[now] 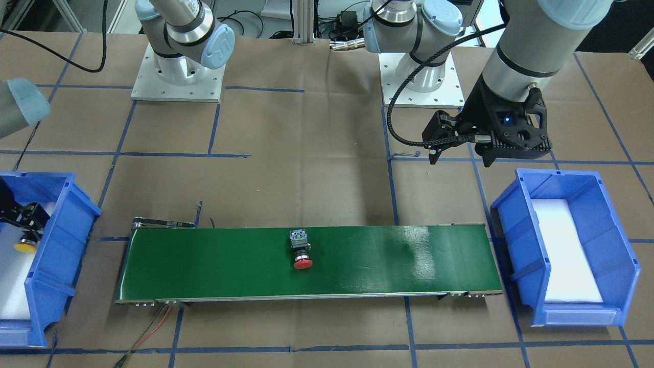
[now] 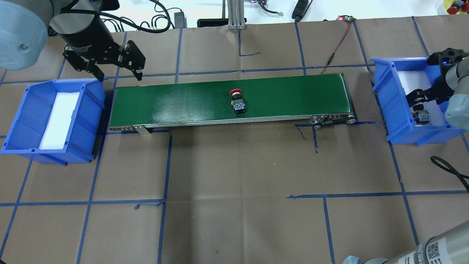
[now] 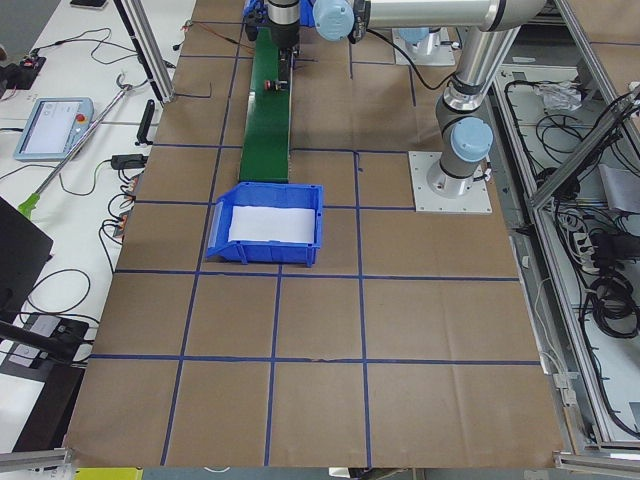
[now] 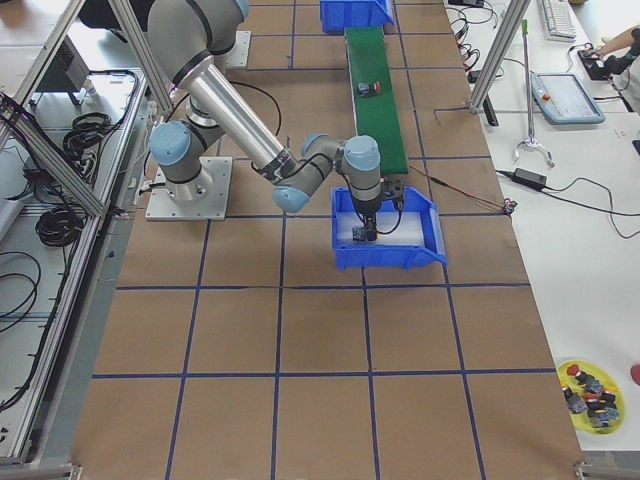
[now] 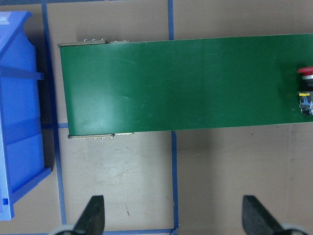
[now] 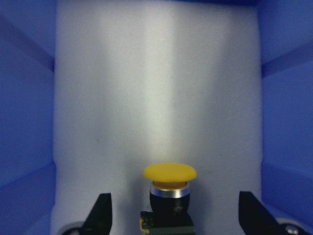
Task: Transport two buttons from left to right
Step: 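Open the right gripper to drop the yellow button and raise it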
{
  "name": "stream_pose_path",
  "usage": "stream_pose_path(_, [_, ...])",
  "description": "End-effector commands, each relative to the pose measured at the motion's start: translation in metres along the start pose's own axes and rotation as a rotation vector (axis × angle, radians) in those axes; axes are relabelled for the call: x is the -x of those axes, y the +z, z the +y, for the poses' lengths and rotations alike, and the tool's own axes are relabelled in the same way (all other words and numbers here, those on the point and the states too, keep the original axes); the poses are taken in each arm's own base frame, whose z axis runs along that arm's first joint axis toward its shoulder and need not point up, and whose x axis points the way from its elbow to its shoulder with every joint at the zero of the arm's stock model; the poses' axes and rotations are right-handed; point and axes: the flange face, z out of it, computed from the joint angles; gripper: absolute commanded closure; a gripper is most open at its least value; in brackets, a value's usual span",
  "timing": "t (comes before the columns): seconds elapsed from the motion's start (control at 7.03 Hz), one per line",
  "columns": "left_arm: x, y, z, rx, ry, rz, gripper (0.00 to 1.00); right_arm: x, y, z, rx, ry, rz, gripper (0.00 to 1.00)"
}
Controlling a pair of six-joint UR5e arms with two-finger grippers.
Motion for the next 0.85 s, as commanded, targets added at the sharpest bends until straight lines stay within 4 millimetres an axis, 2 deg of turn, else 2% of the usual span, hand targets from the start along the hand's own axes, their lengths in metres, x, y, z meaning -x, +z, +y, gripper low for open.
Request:
stream_pose_path(0.0, [0.0, 0.0, 0.0, 0.001, -0.001, 0.0, 0.0, 0.0, -0.03, -0.006, -0.041, 0.0, 0.027, 0.01])
stream_pose_path(0.28, [0.0, 0.0, 0.0, 0.001, -0.001, 0.0, 0.0, -0.001, -0.091, -0.029, -0.038, 0.02, 0.017, 0.01])
stream_pose_path(0.43, [0.0, 0.0, 0.0, 0.001, -0.001, 0.0, 0.0, 0.004, -0.128, -0.05, -0.019, 0.029, -0.004, 0.0])
stream_pose_path(0.57, [0.0, 0.0, 0.0, 0.001, -0.001, 0.0, 0.0, 0.013, -0.156, -0.072, 0.004, 0.031, -0.007, 0.0])
stream_pose_path(0.71, [0.0, 0.0, 0.0, 0.001, -0.001, 0.0, 0.0, 0.035, -0.177, -0.084, 0.041, 0.043, -0.033, 0.0])
